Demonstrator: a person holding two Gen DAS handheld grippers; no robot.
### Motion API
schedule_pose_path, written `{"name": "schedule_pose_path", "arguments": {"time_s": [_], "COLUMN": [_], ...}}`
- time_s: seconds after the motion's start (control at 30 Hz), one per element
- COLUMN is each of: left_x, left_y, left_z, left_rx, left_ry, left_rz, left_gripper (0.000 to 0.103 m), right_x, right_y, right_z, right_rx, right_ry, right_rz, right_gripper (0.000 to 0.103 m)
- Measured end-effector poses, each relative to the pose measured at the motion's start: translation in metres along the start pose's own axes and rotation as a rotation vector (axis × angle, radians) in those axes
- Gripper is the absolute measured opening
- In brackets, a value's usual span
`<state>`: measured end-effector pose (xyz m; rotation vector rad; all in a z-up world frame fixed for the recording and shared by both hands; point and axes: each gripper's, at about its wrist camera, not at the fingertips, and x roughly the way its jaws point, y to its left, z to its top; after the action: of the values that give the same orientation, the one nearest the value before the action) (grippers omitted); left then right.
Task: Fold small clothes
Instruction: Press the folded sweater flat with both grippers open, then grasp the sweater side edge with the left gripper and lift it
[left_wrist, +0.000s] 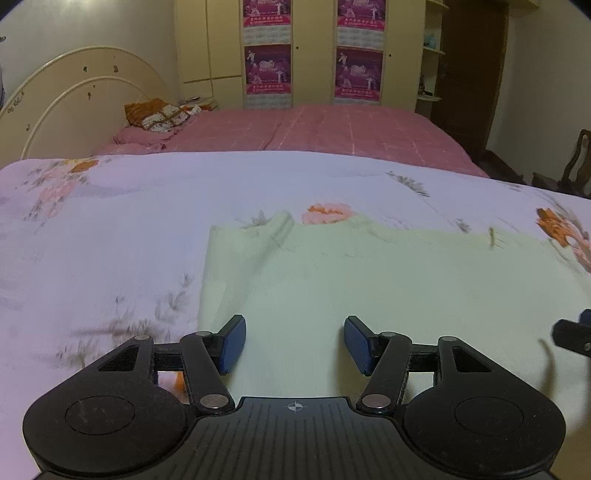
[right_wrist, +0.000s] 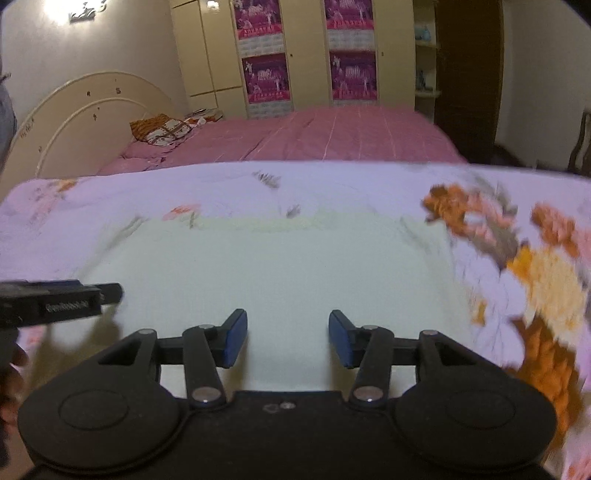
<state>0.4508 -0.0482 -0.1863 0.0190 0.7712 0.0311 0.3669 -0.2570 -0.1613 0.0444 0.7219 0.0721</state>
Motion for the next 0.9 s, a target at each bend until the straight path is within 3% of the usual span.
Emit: {"name": "schedule_pose_path", "arguments": {"time_s": [0.2, 0.27, 0.33, 0.47, 0.7, 0.9], "left_x": [0.021, 0.027, 0.029, 0.013, -0.029, -0.064], "left_y": [0.013, 0.02, 0.027, 0.023, 0.042, 0.068], "left_z": [0.008, 0.007, 0.004, -0.003, -0.038, -0.078], "left_rx": [-0.06, -0.096, -0.14, -0.09, -0.141, -0.226], "left_ry": [0.001, 0.016, 0.034, 0.02, 0.052, 0.109], "left_rz": [0.015, 0.029, 0.024, 0.029, -0.039, -0.08], "left_gripper": [0.063, 0.078, 0.078, 0.078, 0.078, 0.078], "right_x": [0.028, 0.036, 0.036, 0.031, 0.0, -0.02], "right_y": [-0.024, -0.036, -0.046, -0.048, -0.021, 0.007], "right_z": [0.008, 0.003, 0.001, 0.0, -0.005, -0.028], "right_rx": [0.001, 0.001, 0.023, 0.042, 0.052, 0.017], "right_ry": [0.015, 0.023, 0.007, 0.009, -0.006, 0.021], "right_rz": [-0.073, -0.113, -0.138, -0.15, -0.018, 0.026], "right_gripper": [0.048, 0.048, 0.048, 0.048, 0.048, 0.049]}}
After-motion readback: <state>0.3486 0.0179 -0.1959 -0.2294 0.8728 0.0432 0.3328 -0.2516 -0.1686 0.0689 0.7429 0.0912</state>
